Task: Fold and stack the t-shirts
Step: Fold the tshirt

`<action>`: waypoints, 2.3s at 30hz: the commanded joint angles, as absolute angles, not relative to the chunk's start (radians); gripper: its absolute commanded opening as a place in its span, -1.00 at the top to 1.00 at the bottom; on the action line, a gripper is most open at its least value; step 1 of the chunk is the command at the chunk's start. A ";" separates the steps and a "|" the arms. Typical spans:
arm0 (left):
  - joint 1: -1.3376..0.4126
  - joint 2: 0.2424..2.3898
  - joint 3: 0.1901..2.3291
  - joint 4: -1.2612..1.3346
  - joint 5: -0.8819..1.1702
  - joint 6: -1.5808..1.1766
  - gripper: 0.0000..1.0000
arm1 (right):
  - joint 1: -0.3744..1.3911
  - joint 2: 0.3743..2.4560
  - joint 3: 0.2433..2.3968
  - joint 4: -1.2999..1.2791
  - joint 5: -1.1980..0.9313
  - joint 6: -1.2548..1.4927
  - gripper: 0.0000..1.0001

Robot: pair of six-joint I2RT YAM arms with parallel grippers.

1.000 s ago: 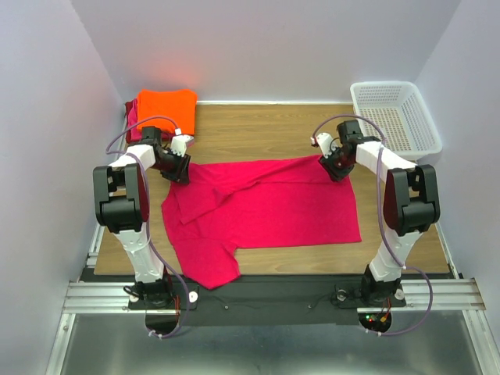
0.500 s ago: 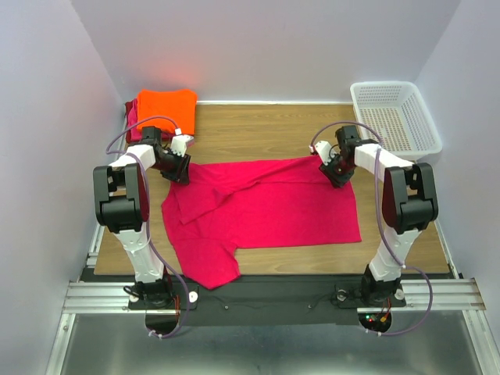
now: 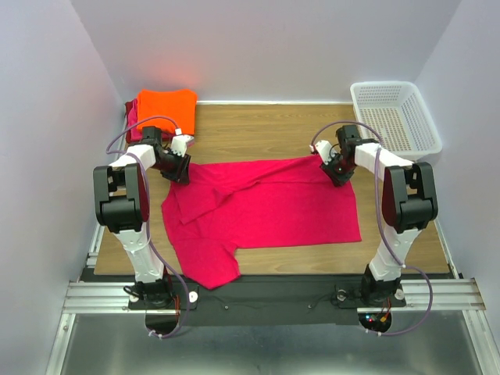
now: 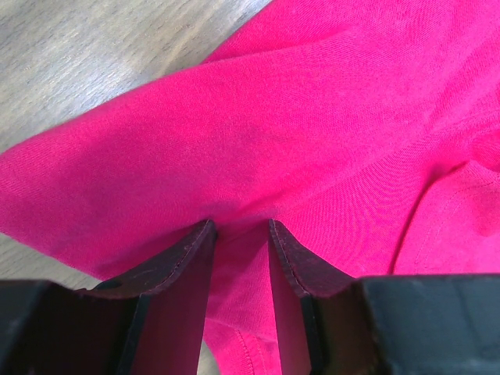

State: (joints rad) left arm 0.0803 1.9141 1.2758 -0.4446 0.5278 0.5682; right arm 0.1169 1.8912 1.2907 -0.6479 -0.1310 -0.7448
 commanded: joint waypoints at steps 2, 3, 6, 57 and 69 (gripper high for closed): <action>0.083 1.928 1.281 -0.465 0.479 0.592 0.10 | 0.097 1.879 1.333 -0.652 -0.095 -0.772 0.46; 0.083 1.928 1.281 -0.465 0.480 0.591 0.10 | 0.095 1.878 1.333 -0.652 -0.092 -0.773 0.44; 0.083 1.928 1.284 -0.466 0.482 0.591 0.10 | 0.092 1.870 1.335 -0.652 -0.087 -0.770 0.30; 0.092 1.856 1.356 -0.584 0.577 0.669 0.08 | 0.008 1.858 1.463 -0.830 -0.299 -0.809 0.12; -0.067 1.738 1.329 -0.654 0.696 0.706 -0.03 | 0.009 2.026 1.794 -0.864 -0.503 -0.528 0.35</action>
